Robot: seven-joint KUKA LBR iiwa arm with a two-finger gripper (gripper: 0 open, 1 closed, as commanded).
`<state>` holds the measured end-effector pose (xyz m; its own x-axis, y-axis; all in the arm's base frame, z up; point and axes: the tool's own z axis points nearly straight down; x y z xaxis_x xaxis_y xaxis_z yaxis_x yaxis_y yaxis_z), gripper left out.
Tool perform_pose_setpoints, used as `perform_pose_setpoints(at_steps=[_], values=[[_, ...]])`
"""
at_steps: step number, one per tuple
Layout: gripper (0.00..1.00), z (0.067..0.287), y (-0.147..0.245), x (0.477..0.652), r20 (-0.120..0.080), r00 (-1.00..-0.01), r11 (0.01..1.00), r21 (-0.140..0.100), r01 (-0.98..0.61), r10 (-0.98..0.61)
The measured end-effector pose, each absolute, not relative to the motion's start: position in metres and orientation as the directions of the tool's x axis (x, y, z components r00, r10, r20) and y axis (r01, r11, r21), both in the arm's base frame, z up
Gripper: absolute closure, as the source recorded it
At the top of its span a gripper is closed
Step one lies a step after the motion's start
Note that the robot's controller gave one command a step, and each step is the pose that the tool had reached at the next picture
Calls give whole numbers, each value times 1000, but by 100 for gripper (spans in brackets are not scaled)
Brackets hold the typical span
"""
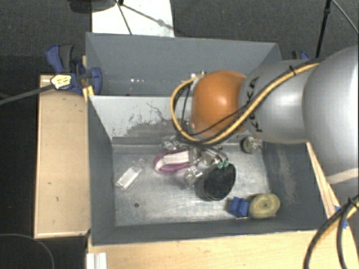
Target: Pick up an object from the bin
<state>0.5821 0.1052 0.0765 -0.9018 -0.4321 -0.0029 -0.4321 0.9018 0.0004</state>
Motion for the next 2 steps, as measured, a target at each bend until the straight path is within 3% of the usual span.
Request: perform_pose_setpoints(at_steps=[1, 2], values=[[100, 76, 105, 582, -1, -903, 903, 1, -429, -429], [100, 225, 140, 574, -9, -790, 790, -3, -613, -613]])
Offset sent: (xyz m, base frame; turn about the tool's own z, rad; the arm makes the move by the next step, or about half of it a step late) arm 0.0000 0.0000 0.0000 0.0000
